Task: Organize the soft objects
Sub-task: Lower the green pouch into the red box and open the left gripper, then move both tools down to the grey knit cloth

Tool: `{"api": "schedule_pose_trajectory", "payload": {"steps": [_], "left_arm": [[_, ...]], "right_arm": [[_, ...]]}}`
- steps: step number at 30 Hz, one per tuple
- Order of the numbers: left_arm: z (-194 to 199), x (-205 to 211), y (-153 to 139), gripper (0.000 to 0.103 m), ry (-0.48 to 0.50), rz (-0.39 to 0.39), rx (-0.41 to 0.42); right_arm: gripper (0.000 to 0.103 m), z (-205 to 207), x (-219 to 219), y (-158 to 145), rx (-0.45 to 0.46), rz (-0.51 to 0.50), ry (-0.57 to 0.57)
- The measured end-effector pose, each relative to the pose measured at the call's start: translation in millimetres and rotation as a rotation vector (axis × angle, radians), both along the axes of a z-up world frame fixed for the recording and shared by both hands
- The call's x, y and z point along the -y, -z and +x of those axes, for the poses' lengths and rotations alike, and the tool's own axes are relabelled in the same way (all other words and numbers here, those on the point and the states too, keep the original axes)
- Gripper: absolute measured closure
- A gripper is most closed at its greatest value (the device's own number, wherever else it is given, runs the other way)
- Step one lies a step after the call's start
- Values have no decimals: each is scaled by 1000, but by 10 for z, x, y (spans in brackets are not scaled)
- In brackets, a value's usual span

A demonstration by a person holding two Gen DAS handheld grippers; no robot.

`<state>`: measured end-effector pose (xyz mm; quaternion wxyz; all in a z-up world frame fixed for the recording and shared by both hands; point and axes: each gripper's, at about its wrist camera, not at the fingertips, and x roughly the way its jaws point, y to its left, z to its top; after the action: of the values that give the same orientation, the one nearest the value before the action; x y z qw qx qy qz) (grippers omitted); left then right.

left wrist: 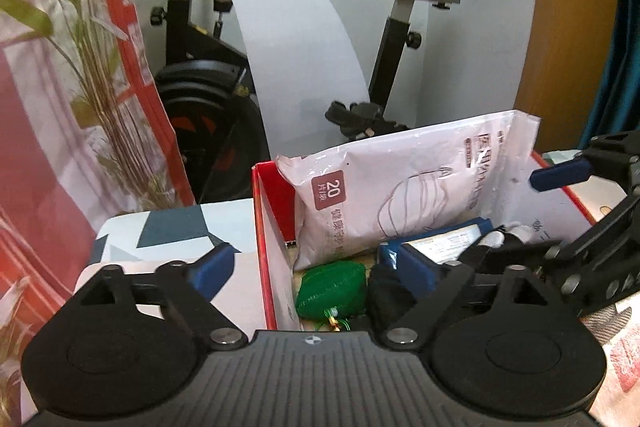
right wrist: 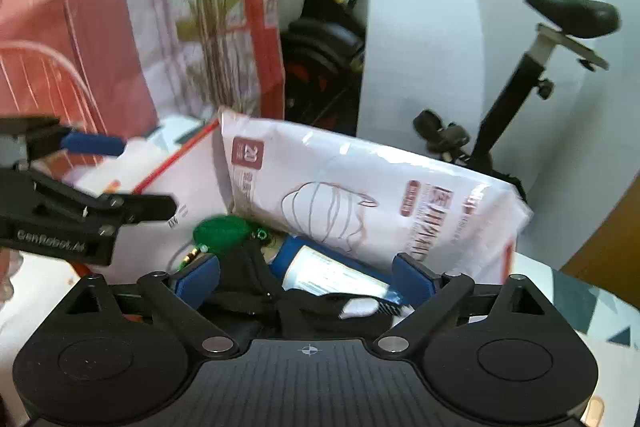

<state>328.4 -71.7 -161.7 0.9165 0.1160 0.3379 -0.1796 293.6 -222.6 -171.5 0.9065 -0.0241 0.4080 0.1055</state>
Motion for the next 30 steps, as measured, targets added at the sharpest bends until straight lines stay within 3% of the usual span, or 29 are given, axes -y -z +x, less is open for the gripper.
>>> {"api": "schedule_pose_trajectory", "payload": {"steps": [5,7,12,19,27,30], "left_arm": [[-421,-19,-32,2,-30,7,62],[-556,-55,-30,0,-43,-27,57],[-804,-87,60,0,-80,-65,38],[-1060,-215,250,0,-119,-217,14],[-1237,-128,579,0,-106,-234,-9],[-1285,-17,753,1,-89,-196,-13]], "right_arm": [[7,-382,199,-140,77,81,44],[1,-551,287,-180,111,105,72],[0,-975,527,-183,176,135,114],[0,-1459,767,-50,228,131,191],[1,-1844,989,354,183,78,289],[4,-1944,1040,544,155,60,328]]}}
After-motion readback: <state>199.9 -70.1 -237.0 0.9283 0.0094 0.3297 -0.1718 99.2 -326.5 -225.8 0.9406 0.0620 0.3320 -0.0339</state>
